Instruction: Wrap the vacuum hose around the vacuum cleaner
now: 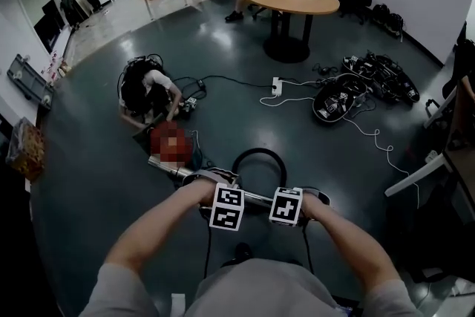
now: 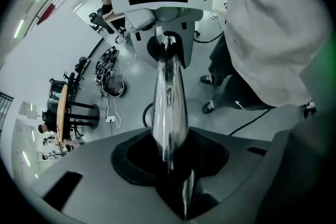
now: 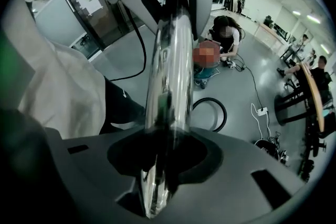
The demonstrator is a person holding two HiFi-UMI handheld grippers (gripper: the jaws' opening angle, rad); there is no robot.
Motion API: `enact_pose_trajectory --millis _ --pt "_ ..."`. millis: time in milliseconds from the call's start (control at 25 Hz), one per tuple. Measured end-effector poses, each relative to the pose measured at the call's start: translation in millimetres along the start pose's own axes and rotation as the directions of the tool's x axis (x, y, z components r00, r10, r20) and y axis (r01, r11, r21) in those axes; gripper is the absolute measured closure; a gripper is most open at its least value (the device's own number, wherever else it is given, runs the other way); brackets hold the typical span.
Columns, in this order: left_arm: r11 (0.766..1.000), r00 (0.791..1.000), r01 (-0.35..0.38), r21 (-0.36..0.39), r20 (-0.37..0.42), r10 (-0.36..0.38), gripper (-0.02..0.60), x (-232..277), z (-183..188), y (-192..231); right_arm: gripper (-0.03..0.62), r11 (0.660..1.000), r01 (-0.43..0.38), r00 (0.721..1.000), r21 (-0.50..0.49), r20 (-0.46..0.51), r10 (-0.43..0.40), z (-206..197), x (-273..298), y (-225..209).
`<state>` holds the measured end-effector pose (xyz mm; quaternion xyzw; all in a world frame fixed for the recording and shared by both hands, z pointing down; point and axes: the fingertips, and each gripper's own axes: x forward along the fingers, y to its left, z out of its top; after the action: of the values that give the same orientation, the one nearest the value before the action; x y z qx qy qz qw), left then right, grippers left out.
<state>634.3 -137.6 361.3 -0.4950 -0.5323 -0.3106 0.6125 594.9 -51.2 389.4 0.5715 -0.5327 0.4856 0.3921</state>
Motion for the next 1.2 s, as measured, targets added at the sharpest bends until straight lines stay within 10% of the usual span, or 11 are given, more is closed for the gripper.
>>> enact_pose_trajectory --millis 280,920,1200 --pt "0.996 0.997 0.032 -0.086 0.077 -0.025 0.437 12.0 -22.8 -10.4 0.465 1.0 -0.019 0.998 0.023 0.058 0.018 27.4 6.2 -9.8" --pt "0.963 0.992 0.028 -0.268 0.127 0.006 0.436 37.6 -63.5 -3.6 0.418 0.973 0.227 0.965 0.028 0.127 -0.229 54.1 -17.7 -57.8" --pt "0.898 0.986 0.067 -0.434 0.167 0.007 0.436 63.1 -87.0 -11.1 0.418 0.924 0.22 0.888 0.313 0.327 -0.323 63.4 -62.1 -86.5"
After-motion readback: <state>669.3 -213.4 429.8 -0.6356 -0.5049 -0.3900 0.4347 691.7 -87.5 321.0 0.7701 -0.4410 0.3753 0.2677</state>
